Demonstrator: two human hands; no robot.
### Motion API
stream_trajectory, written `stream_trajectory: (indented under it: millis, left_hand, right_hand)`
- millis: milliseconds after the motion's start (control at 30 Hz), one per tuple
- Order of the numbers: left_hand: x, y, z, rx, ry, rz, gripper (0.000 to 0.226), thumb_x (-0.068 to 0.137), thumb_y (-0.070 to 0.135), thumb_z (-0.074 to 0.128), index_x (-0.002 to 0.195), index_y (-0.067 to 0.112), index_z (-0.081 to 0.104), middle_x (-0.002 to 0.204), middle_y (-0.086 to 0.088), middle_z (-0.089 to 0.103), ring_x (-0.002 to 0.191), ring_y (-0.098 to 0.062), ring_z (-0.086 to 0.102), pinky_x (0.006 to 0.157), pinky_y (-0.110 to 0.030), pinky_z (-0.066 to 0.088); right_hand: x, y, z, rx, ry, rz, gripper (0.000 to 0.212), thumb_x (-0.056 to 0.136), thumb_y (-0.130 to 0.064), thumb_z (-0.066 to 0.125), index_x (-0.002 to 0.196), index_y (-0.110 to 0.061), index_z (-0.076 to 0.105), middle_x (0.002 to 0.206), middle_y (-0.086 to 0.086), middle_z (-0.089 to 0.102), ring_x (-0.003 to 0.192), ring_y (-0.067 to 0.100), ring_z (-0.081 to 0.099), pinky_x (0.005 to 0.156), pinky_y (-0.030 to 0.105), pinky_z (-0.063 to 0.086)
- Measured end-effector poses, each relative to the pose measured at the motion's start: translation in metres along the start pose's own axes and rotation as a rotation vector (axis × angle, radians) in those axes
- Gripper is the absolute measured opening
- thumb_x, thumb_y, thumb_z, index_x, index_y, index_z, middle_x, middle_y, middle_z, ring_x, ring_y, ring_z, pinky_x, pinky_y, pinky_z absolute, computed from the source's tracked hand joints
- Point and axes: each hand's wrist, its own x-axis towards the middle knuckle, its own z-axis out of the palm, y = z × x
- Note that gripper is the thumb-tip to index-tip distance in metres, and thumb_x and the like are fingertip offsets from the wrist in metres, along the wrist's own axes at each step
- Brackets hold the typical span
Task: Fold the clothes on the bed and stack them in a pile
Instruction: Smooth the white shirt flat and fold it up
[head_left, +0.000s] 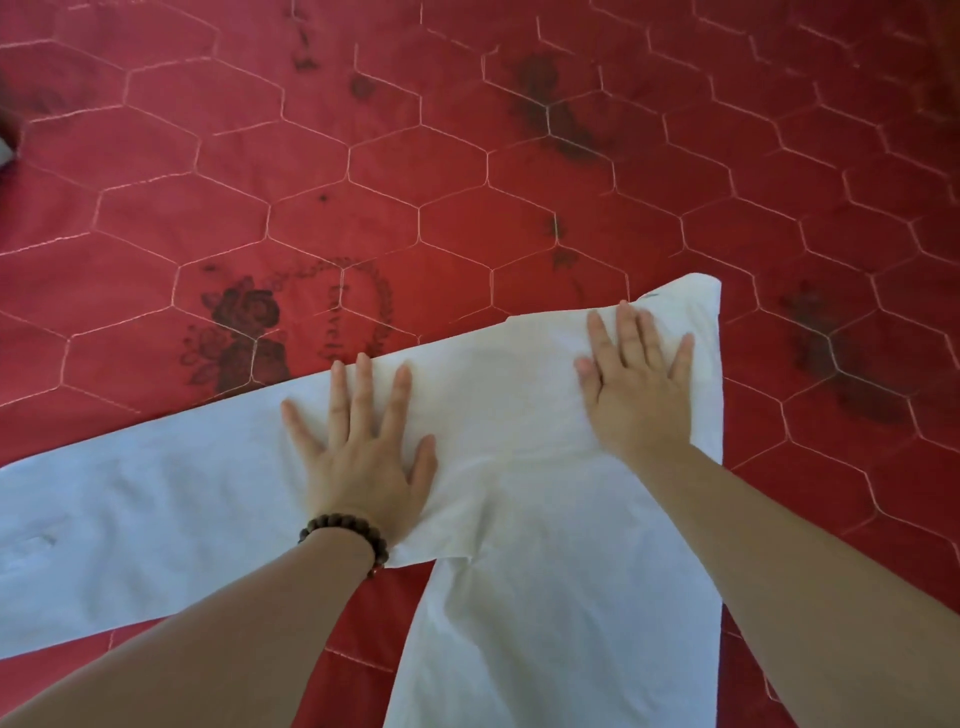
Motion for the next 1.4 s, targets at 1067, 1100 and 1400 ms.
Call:
stream_trajectory:
  millis: [1067, 1100, 1400]
  left_hand:
    - [0.000, -0.002, -0.016, -0.005, -0.111, 0.038, 0.073, 0.093, 0.063, 0.017, 0.154, 0.031, -0.006, 0.161, -0.006, -0.016, 0.147, -0.026, -0.018, 0.111, -0.069, -0.005]
    - [-0.003, -0.001, -0.022, -0.044, -0.127, 0.016, 0.072, 0.094, 0.061, 0.020, 0.154, 0.029, -0.002, 0.161, -0.006, -0.016, 0.147, -0.026, -0.018, 0.112, -0.068, -0.006]
    - [-0.142, 0.060, 0.008, -0.116, -0.138, 0.552, 0.053, 0.101, 0.024, 0.029, 0.152, 0.014, 0.022, 0.161, -0.006, 0.016, 0.150, -0.019, 0.006, 0.121, -0.037, -0.006]
  right_hand:
    - [-0.219, 0.014, 0.022, 0.100, -0.011, 0.336, 0.068, 0.098, -0.052, 0.019, 0.152, -0.011, 0.024, 0.158, 0.013, 0.024, 0.148, 0.028, 0.017, 0.115, 0.063, 0.013]
    - [-0.222, 0.010, 0.019, 0.130, 0.018, 0.330, 0.068, 0.099, -0.050, 0.018, 0.152, -0.008, 0.025, 0.158, 0.014, 0.024, 0.148, 0.028, 0.016, 0.116, 0.062, 0.011]
    - [-0.251, -0.085, 0.028, 0.164, -0.043, -0.071, 0.064, 0.095, -0.038, 0.037, 0.153, -0.012, 0.022, 0.160, 0.007, 0.011, 0.149, 0.024, 0.008, 0.119, 0.056, 0.010]
